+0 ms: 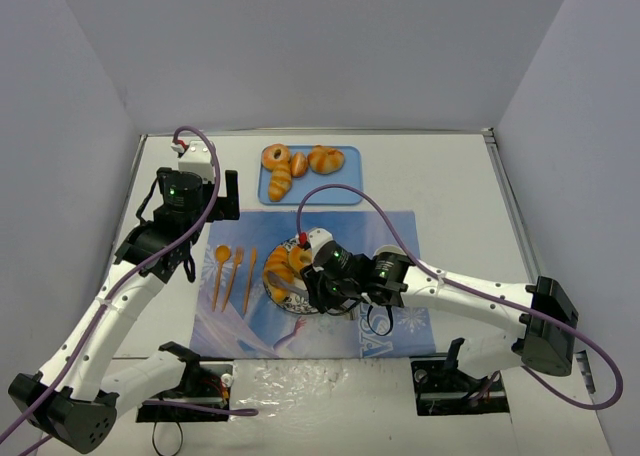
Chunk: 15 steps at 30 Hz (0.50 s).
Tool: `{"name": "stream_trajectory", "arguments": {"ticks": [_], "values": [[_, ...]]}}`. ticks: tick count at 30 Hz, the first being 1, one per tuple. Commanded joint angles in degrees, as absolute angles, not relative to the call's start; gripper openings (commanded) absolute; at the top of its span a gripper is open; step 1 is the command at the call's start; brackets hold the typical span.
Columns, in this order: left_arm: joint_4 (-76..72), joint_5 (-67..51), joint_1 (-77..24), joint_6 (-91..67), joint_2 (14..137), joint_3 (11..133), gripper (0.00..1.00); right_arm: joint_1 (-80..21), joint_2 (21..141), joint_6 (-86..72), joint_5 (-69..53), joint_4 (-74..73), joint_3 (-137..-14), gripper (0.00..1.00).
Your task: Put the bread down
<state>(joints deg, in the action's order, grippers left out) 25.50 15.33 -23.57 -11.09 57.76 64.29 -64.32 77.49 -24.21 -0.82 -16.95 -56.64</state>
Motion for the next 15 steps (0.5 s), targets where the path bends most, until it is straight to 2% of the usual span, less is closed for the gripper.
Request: {"name": "stream_trajectory", "arguments": {"ticks": [1, 9, 15], "values": [[22.9, 16.3, -23.9, -10.5, 57.6, 66.7, 0.97, -65.2, 75.7, -25.2, -0.2, -14.5, -56.7, 0.31], [22.9, 16.3, -24.0, -10.5, 57.5, 66.7, 0.97, -65.4, 75.3, -25.7, 1.6, -15.0, -57.0, 0.42], [22.9, 16.3, -24.0, -10.5, 57.5, 66.7, 0.97, -65.9, 75.0, -25.8, 2.1, -15.9, -57.8, 0.45]]}}
